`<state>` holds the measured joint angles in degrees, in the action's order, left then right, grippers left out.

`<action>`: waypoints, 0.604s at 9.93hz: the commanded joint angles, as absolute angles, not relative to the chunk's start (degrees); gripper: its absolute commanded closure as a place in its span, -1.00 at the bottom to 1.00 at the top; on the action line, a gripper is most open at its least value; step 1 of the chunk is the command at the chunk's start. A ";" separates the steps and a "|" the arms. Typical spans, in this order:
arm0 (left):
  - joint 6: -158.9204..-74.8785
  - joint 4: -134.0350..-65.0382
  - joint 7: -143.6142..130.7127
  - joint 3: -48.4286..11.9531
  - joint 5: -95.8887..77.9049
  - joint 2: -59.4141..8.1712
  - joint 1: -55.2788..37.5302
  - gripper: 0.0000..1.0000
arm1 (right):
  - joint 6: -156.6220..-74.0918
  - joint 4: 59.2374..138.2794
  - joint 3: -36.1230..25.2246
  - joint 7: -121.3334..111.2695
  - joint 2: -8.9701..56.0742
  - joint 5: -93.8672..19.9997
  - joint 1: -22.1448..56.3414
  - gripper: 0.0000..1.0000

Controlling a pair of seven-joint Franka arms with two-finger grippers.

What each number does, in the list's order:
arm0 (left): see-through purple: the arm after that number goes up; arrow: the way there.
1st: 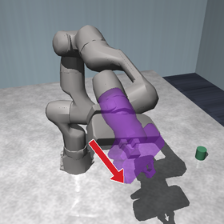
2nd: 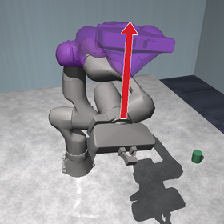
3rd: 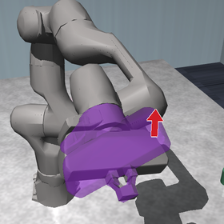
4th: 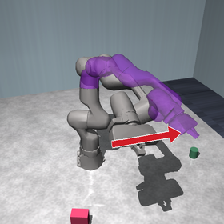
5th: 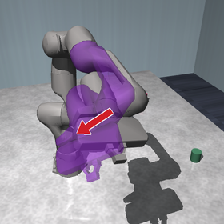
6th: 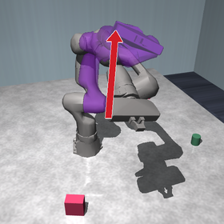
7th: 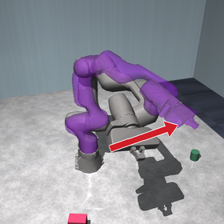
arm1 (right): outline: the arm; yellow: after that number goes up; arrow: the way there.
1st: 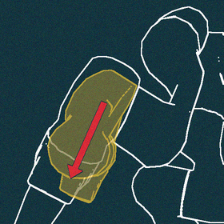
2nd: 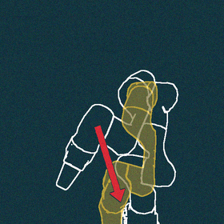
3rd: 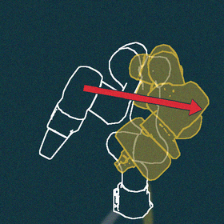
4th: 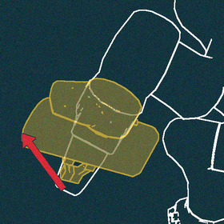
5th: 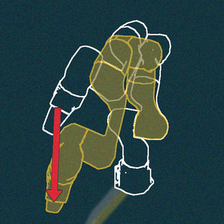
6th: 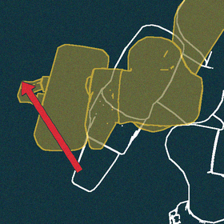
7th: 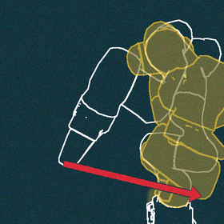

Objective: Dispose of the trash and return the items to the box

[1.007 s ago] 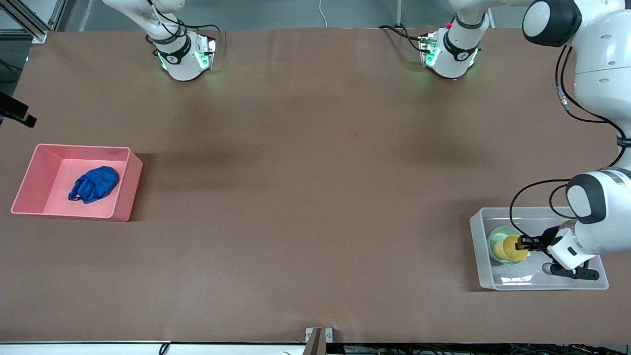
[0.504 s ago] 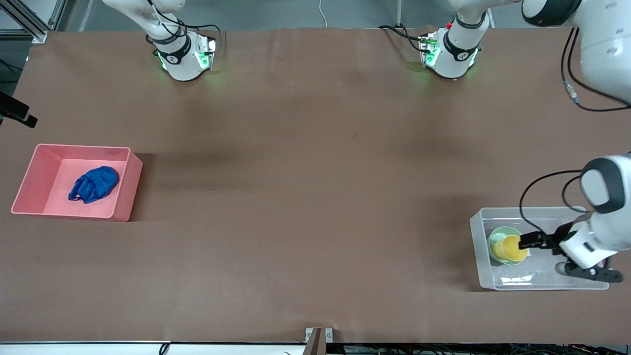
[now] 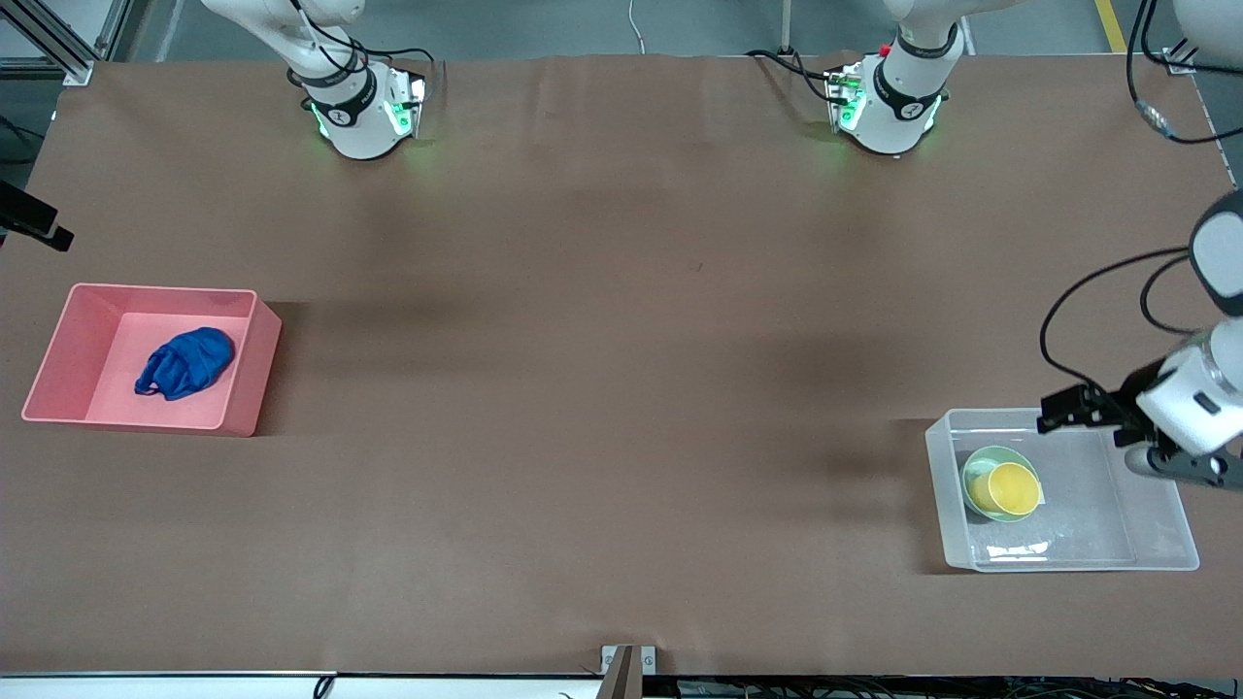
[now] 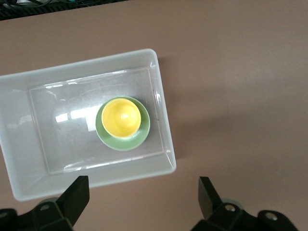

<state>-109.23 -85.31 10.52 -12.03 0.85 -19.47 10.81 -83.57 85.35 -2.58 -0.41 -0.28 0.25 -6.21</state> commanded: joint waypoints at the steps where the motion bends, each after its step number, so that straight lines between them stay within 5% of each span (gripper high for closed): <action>1: -110.13 -96.65 8.27 -14.14 1.14 -10.32 11.51 -1.00 | -83.23 85.43 -2.29 0.35 -0.53 0.44 -6.33 -1.00; 6: -102.66 -95.36 6.51 -16.17 0.97 -4.85 11.43 -1.00 | -83.23 85.43 -2.46 0.35 -0.53 0.44 -6.15 -1.00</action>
